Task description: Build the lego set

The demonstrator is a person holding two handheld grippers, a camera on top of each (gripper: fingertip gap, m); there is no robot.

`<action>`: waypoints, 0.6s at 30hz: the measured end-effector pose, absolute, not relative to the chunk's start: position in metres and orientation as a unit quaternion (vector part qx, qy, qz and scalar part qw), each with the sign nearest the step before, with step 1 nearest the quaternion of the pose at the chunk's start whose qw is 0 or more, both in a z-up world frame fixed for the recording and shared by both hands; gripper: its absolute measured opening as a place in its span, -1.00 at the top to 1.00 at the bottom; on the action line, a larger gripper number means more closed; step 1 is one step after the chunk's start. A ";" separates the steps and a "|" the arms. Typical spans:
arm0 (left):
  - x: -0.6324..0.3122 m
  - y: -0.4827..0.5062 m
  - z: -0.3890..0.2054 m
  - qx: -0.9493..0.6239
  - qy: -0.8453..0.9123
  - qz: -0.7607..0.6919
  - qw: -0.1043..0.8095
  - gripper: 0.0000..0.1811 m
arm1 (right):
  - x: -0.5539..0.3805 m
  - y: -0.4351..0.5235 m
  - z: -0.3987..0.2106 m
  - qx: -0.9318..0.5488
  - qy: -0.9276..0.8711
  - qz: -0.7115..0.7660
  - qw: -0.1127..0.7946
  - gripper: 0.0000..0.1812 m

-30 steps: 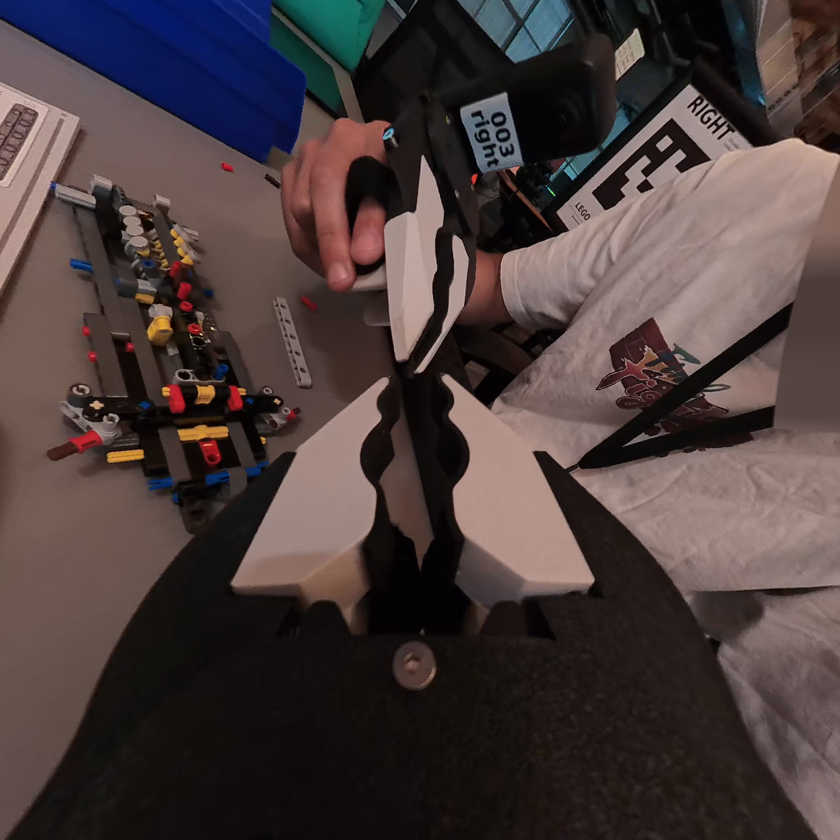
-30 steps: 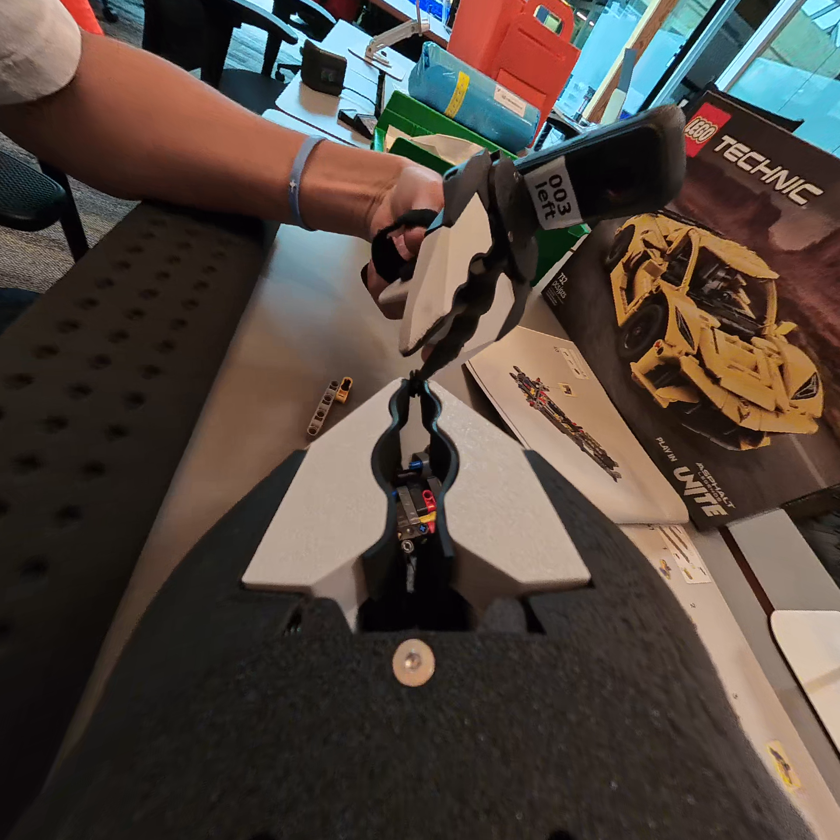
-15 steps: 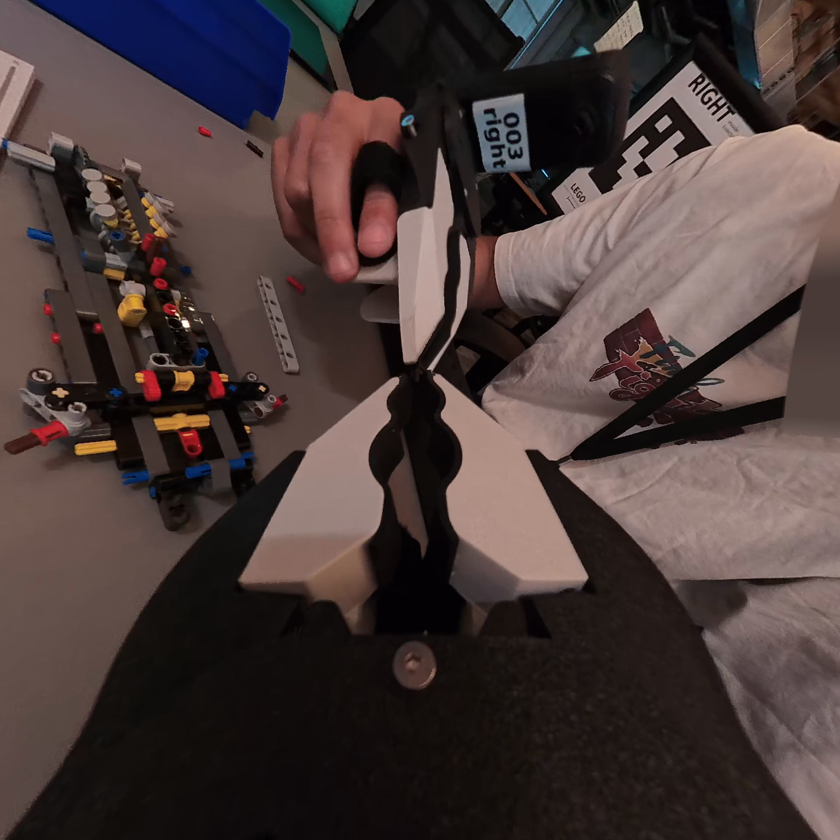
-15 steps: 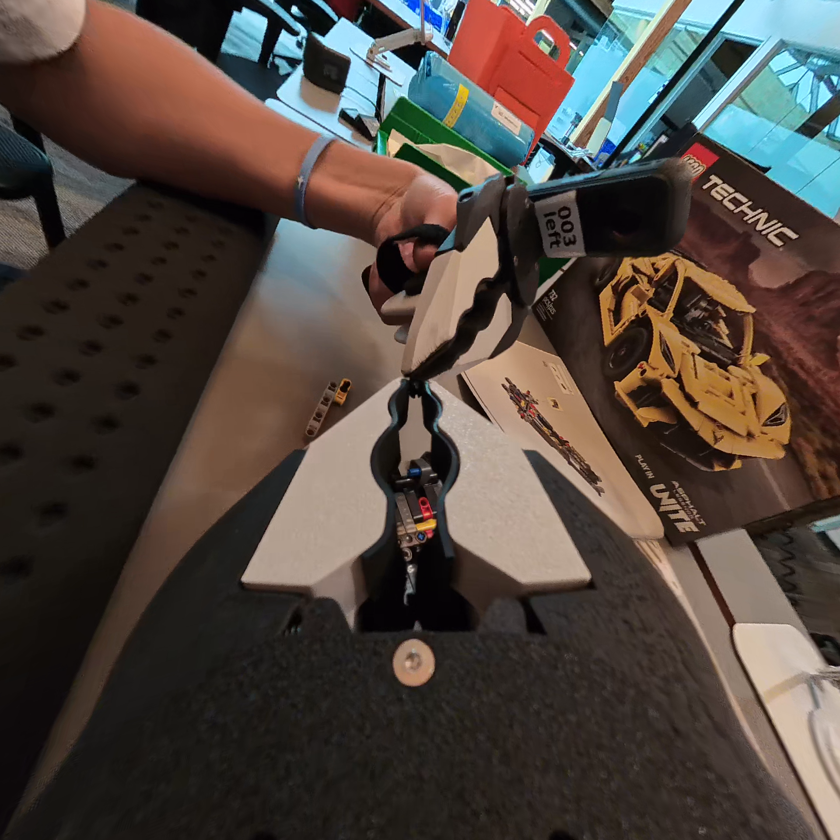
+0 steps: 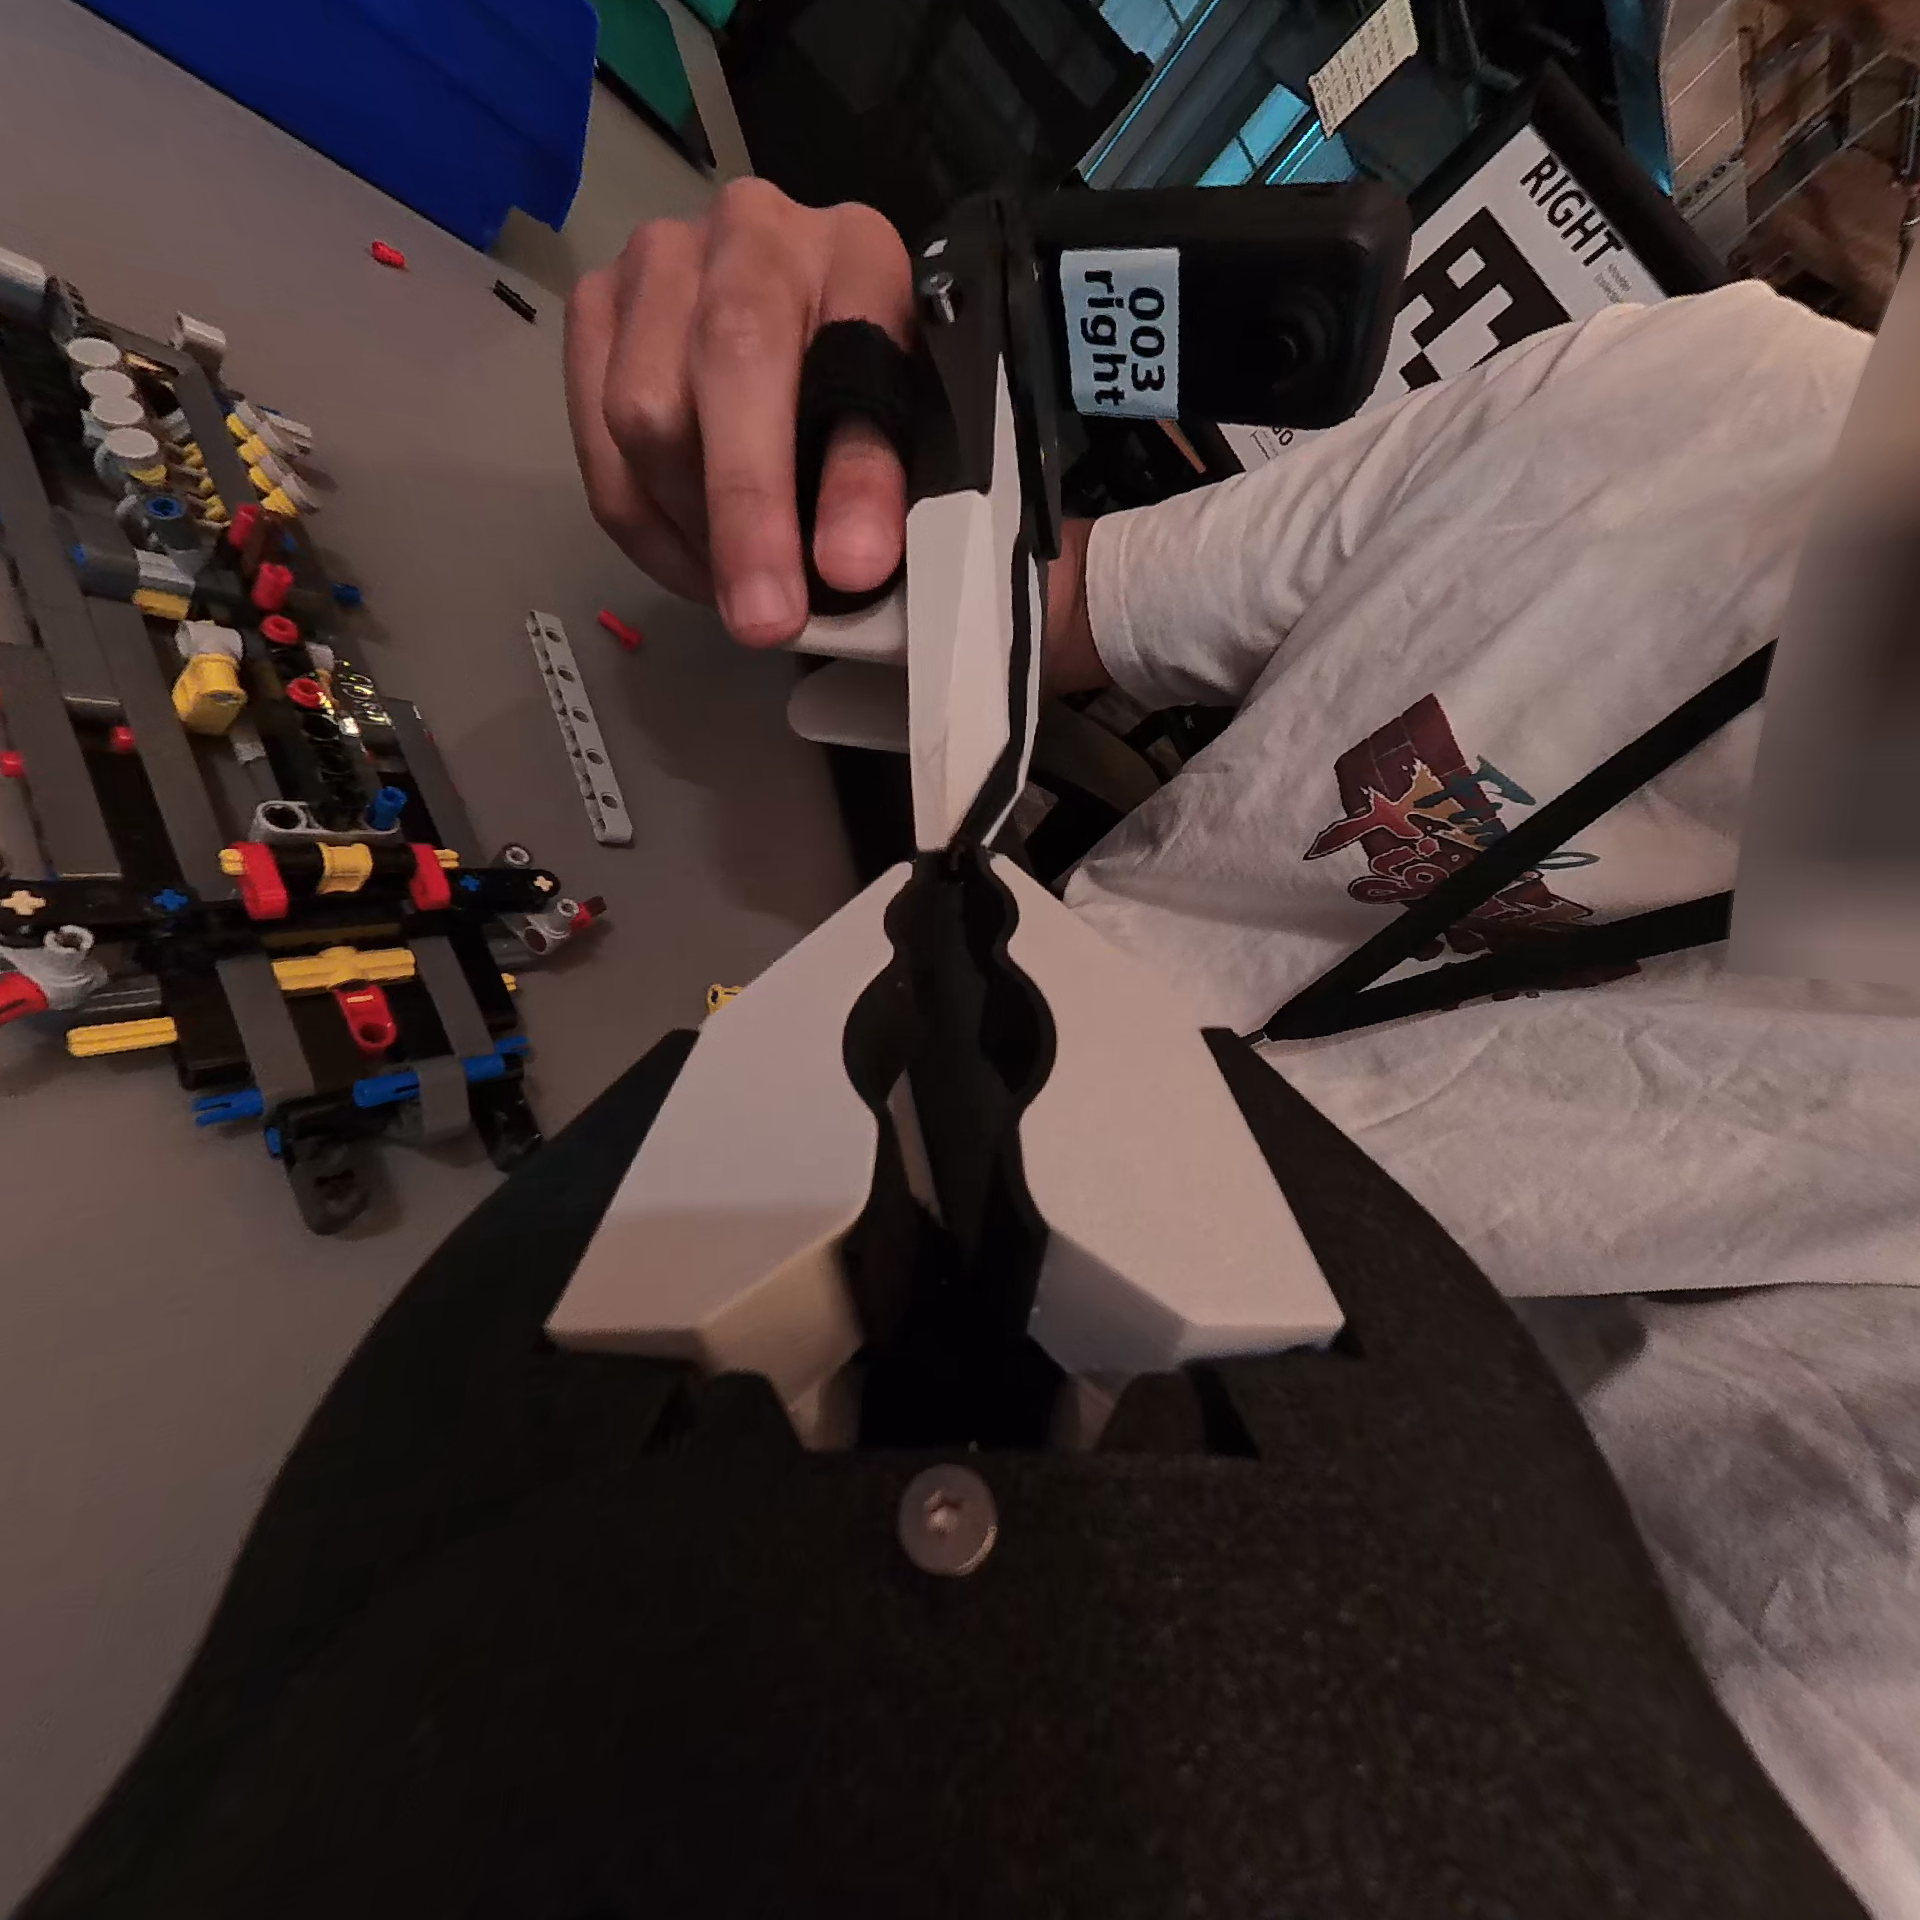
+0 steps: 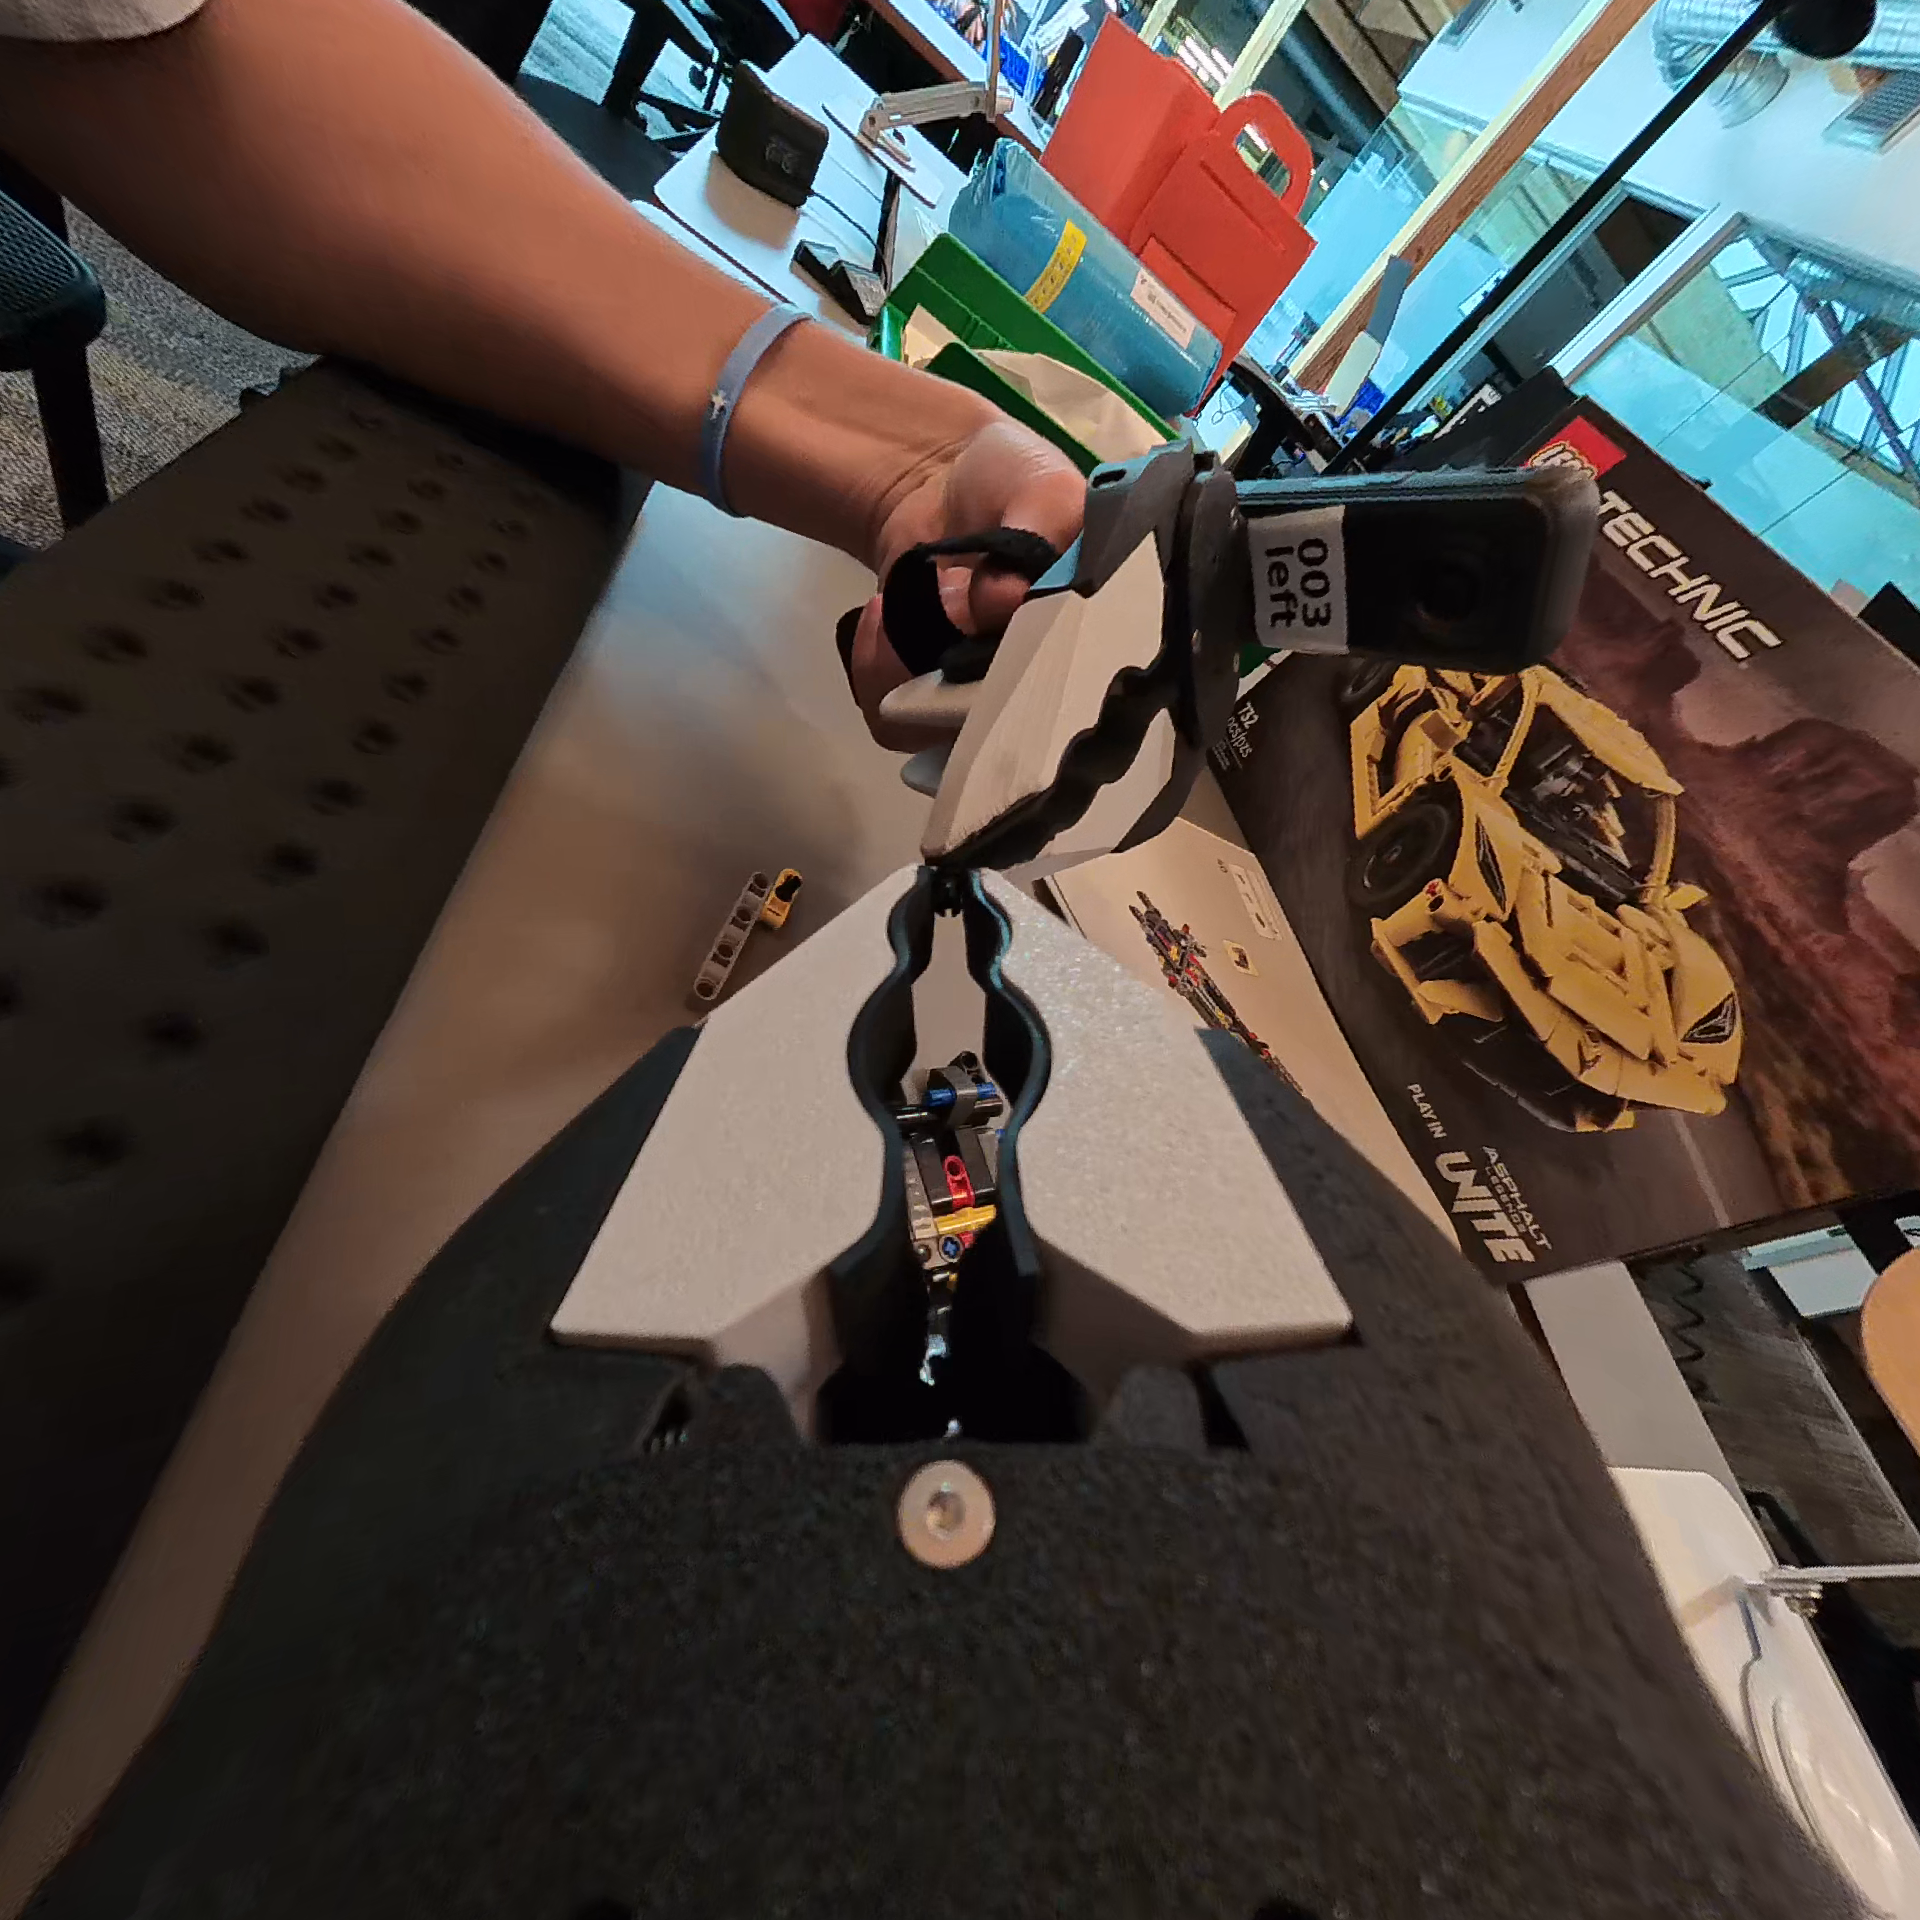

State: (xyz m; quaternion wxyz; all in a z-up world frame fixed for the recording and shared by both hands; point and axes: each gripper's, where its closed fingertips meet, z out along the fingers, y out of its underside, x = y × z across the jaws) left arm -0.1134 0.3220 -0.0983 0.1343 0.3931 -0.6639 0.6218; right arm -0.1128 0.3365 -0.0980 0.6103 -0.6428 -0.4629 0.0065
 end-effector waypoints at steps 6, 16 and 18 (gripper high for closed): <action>-0.117 0.319 -0.094 0.382 -0.663 0.628 0.142 0.99 | -0.117 0.334 -0.093 -0.620 -0.478 -0.007 0.622 0.96; -0.114 0.320 -0.086 0.364 -0.675 0.636 0.087 0.98 | -0.110 0.332 -0.083 -0.630 -0.470 0.057 0.616 0.96; -0.103 0.332 -0.090 0.385 -0.692 0.611 0.009 0.90 | -0.096 0.332 -0.074 -0.642 -0.422 0.084 0.634 0.97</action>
